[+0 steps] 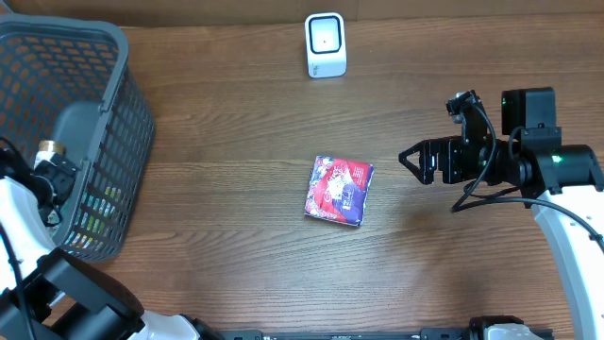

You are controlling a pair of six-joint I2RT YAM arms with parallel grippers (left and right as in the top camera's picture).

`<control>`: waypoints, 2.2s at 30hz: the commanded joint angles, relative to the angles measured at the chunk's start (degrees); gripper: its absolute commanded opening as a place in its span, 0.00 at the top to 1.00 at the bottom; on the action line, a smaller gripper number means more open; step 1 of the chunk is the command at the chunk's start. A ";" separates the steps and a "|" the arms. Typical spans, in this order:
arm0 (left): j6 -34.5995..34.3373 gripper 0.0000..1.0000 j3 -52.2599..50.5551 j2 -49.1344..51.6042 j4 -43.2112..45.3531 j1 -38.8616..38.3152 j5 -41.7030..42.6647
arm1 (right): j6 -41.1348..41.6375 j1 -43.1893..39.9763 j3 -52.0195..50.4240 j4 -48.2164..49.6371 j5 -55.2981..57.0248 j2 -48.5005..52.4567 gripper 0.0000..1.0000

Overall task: Scan the item barcode
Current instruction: 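Reach the left gripper into the basket and grasp the mint-green packet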

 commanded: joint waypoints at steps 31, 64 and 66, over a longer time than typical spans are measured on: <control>-6.60 0.96 -1.70 15.96 1.92 -3.06 -10.91 | 0.20 -0.15 1.29 0.15 -0.70 -0.13 0.00; -12.68 0.55 48.70 15.28 -29.88 -12.35 -9.62 | 0.20 -0.15 1.31 0.15 -0.70 -0.13 0.00; -10.71 0.25 47.65 15.37 -27.74 -12.35 -9.57 | 0.20 -0.15 1.31 0.15 -0.70 -0.13 0.00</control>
